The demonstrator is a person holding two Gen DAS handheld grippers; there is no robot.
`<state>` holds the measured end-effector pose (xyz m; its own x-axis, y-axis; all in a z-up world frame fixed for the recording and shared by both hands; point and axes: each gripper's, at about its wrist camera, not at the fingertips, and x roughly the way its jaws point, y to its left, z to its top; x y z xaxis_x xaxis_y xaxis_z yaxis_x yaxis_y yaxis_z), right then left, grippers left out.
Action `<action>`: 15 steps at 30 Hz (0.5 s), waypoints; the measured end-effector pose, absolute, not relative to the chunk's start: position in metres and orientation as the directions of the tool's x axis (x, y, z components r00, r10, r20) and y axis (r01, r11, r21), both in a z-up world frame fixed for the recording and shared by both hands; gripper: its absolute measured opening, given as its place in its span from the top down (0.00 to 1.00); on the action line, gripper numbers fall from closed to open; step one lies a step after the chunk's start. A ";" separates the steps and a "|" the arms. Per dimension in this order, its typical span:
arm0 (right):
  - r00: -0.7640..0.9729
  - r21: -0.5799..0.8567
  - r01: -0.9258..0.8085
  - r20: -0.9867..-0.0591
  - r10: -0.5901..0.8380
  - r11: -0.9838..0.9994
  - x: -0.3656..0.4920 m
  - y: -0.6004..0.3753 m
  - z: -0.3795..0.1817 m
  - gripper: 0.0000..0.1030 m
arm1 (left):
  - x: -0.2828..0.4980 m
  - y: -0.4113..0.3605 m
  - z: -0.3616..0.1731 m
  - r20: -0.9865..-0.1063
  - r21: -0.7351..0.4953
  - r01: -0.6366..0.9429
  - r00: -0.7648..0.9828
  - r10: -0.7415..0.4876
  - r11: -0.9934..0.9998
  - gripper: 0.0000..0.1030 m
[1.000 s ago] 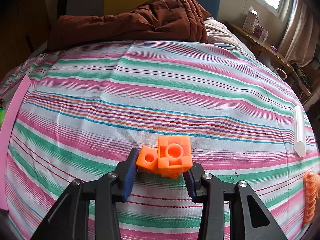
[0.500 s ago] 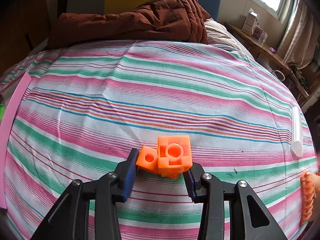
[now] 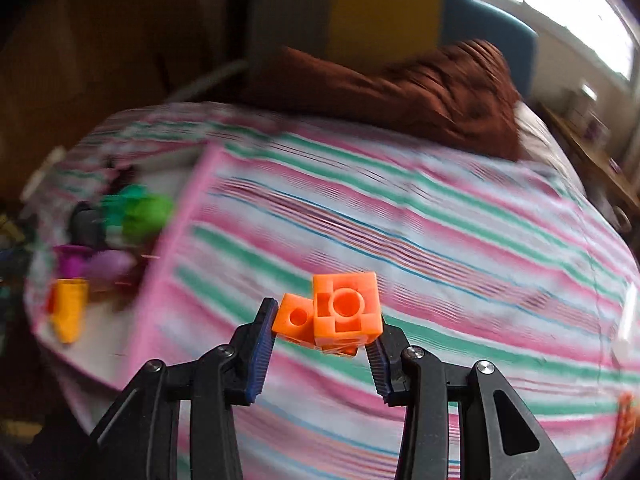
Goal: Organize rigid objects
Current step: 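Carry the orange block to the tray and open the right gripper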
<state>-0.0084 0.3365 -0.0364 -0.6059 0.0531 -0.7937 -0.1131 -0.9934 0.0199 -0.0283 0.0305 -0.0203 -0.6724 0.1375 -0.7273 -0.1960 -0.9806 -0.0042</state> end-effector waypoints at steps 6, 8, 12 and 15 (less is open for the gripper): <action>-0.618 0.068 0.114 -0.777 -0.124 -0.991 -0.014 0.254 -0.018 0.59 | -0.028 0.023 -0.023 -0.728 -0.010 -0.165 -0.674 0.121 -0.986 0.60; -0.588 0.078 0.175 -0.791 -0.168 -0.982 -0.018 0.232 -0.022 0.58 | -0.029 0.020 -0.024 -0.731 0.000 -0.146 -0.675 0.099 -0.989 0.60; -0.511 0.043 0.256 -0.842 -0.173 -0.966 -0.032 0.189 -0.046 0.58 | -0.031 0.014 -0.025 -0.736 -0.010 -0.119 -0.671 0.088 -0.993 0.59; -0.469 0.044 0.248 -0.869 -0.159 -0.968 -0.046 0.177 -0.066 0.58 | -0.031 0.010 -0.024 -0.731 -0.003 -0.096 -0.679 0.068 -0.995 0.59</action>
<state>-0.0463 0.1771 -0.0663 -0.4688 -0.1591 -0.8689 0.2477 -0.9679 0.0435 -0.0310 0.0096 -0.0242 -0.6787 0.0679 -0.7312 -0.0958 -0.9954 -0.0035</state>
